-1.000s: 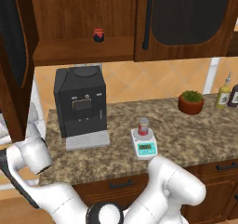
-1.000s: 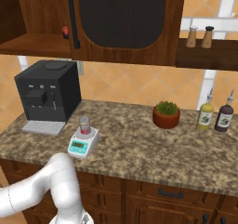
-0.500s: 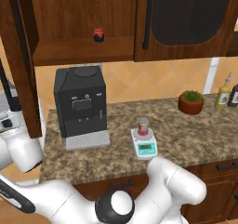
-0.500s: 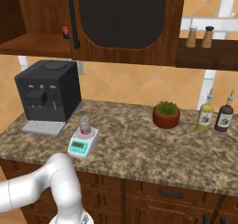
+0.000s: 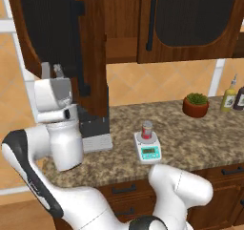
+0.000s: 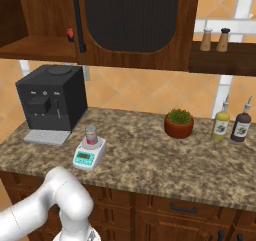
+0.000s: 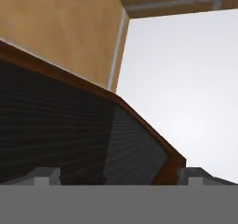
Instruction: Pick the canned food and place it on the digital scale for weighing, and close the cabinet.
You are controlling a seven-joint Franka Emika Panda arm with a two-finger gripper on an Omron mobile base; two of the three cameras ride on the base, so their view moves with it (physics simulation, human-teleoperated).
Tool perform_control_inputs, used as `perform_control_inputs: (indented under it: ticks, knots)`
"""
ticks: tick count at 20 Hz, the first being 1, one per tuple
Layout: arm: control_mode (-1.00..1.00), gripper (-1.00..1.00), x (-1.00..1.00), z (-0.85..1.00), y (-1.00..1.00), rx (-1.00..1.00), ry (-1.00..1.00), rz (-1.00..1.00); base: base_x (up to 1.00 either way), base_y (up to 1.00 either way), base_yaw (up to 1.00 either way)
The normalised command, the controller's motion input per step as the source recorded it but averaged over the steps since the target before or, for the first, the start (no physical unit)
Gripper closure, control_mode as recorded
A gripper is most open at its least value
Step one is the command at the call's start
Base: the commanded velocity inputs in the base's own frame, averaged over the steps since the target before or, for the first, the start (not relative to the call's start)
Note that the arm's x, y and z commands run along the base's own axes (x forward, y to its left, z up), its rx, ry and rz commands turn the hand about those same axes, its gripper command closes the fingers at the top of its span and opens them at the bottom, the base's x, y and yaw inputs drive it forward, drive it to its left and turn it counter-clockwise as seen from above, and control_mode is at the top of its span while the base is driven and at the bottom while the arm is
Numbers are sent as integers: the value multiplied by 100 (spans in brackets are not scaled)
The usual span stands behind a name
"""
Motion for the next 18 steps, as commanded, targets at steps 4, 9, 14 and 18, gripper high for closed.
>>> perform_control_inputs:
  ticks: [4,9,14,18]
  knots:
    - [-100,-100,0,26,-100,44,8,-3,0,0,0]
    - [-100,-100,0,33,-100,41,21,-7,0,0,0]
    - [-100,-100,25,31,-99,31,34,-11,0,0,0]
    - [-100,-100,96,10,-68,14,54,-16,0,0,0]
